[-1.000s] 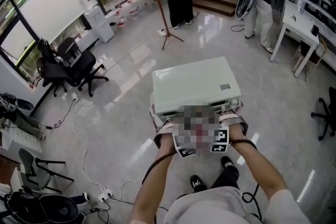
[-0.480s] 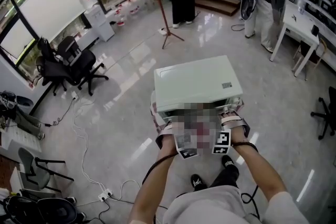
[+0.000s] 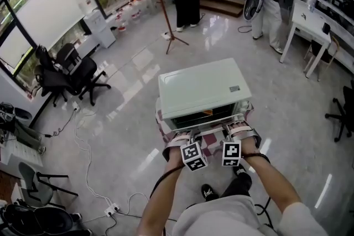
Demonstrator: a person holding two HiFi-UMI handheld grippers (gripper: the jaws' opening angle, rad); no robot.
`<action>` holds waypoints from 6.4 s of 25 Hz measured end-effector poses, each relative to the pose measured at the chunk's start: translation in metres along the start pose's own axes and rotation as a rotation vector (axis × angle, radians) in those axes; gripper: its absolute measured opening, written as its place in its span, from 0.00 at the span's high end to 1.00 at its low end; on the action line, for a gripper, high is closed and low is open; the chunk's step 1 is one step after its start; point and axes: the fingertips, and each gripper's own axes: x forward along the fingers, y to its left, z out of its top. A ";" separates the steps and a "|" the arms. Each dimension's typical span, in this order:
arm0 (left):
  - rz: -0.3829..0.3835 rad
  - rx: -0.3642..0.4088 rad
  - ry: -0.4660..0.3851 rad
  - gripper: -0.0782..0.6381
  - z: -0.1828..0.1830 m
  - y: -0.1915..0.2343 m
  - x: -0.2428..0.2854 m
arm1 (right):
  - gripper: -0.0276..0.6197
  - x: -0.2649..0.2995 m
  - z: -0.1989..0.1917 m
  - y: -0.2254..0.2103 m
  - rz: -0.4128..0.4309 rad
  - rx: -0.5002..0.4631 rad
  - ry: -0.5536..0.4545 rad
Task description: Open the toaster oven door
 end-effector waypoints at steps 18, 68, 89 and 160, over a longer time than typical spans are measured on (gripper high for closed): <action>-0.074 -0.003 0.012 0.78 -0.007 -0.052 0.008 | 0.83 -0.012 0.002 0.051 0.063 0.025 -0.001; 0.064 -0.098 -0.002 0.74 -0.047 -0.055 -0.038 | 0.77 -0.001 0.010 0.114 0.125 0.060 -0.002; 0.029 -0.029 0.033 0.83 -0.051 -0.070 -0.015 | 0.78 -0.040 0.026 0.117 0.158 0.172 -0.150; -0.195 -0.079 0.130 0.76 -0.086 -0.186 0.049 | 0.80 0.019 -0.015 0.209 0.360 0.035 -0.072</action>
